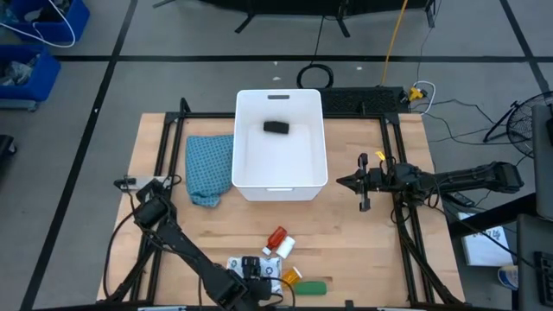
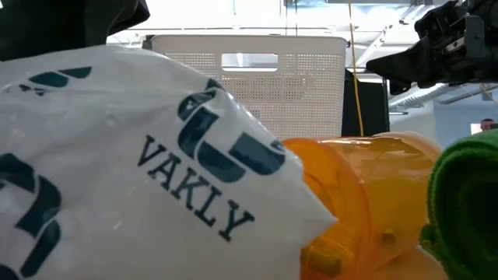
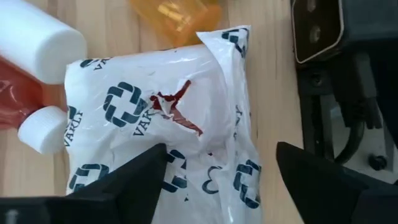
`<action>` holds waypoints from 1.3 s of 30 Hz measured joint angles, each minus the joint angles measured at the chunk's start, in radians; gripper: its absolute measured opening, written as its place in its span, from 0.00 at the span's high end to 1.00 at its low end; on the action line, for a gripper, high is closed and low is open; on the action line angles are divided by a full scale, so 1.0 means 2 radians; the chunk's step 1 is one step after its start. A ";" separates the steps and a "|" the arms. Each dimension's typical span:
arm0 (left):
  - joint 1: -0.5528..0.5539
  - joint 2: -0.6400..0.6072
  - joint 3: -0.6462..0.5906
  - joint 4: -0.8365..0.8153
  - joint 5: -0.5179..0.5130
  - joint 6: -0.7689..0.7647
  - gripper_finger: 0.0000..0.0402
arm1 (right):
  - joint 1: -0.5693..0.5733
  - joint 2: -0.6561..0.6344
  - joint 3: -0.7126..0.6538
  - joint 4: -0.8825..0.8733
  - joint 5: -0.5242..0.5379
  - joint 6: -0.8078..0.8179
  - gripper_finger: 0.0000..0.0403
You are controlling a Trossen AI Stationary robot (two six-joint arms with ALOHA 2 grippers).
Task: Pick & place medical supplies in basket/bin
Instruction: Put the white mailer bag into the white container
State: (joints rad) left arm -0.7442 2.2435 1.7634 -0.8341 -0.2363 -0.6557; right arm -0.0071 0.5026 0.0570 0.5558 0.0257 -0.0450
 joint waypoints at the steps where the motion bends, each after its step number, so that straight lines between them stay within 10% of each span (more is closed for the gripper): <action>1: 0.000 0.000 0.000 -0.001 0.000 0.001 0.30 | 0.000 0.000 0.000 0.000 0.000 0.000 1.00; 14: 0.007 -0.001 -0.002 0.010 0.064 0.016 0.97 | 0.000 0.000 0.000 0.000 0.000 -0.002 1.00; 22: -0.006 -0.060 -0.007 -0.019 0.031 0.061 0.99 | 0.000 0.000 0.000 0.000 0.000 -0.002 1.00; 32: -0.056 -0.201 -0.009 -0.133 -0.195 0.059 1.00 | 0.000 0.000 0.000 -0.006 0.000 -0.001 1.00; 39: -0.118 -0.326 -0.129 -0.129 -0.316 0.035 1.00 | 0.000 0.000 0.000 -0.008 0.000 0.000 1.00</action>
State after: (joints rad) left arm -0.9809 1.5922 1.5049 -1.0919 -0.8676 -0.5859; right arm -0.0071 0.5022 0.0570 0.5407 0.0257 -0.0458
